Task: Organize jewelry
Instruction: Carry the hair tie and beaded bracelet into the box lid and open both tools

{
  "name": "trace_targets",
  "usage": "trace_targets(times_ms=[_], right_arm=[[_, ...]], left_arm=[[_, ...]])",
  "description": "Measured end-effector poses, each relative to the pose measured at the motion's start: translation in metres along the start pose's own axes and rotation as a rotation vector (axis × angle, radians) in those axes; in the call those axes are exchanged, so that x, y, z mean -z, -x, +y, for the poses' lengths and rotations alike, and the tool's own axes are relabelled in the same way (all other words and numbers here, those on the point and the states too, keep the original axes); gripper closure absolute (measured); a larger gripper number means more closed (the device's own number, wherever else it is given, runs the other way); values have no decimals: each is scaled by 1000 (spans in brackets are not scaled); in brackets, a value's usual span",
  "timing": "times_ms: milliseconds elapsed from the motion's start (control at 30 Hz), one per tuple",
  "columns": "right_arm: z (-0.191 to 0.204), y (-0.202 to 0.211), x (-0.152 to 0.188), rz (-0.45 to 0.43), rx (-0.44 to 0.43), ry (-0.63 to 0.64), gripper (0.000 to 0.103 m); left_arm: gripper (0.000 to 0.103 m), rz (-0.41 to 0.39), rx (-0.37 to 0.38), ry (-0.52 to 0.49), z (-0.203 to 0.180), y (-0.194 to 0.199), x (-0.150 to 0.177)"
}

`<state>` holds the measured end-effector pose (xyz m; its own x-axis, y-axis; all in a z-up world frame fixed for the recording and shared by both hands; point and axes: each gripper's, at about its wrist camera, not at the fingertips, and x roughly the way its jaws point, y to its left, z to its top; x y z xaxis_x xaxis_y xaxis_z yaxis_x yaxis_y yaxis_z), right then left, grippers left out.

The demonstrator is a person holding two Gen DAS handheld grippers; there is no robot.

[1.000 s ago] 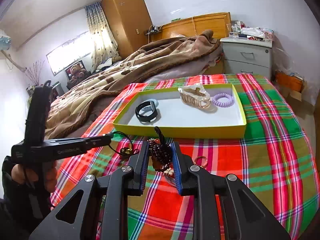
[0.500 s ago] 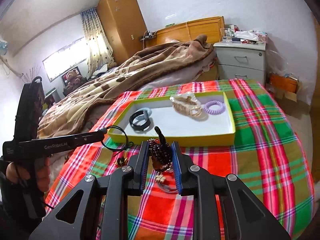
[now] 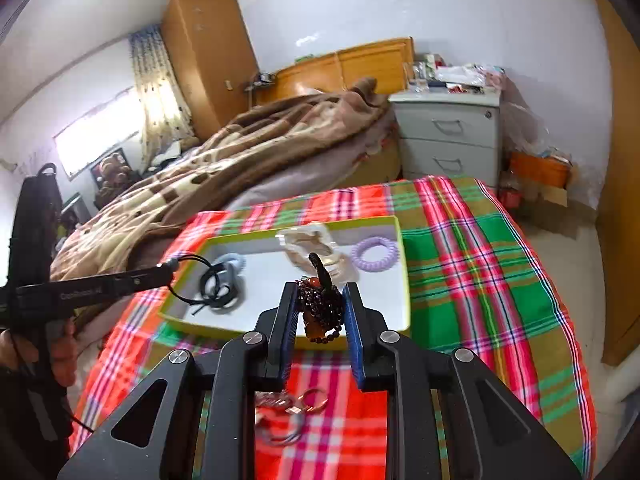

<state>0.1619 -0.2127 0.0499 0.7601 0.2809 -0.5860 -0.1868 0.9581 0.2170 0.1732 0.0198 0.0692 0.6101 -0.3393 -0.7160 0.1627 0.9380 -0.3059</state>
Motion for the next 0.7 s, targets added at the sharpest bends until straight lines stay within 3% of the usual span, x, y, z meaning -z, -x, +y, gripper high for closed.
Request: trace_targets(times_ms=[300, 700], right_arm=[[-19, -37, -9, 54, 32, -20, 80], [-31, -75, -10, 129, 56, -12, 80]], left_arm=[[91, 54, 10, 4, -5, -44, -22], [91, 117, -51, -8, -2, -93, -34]])
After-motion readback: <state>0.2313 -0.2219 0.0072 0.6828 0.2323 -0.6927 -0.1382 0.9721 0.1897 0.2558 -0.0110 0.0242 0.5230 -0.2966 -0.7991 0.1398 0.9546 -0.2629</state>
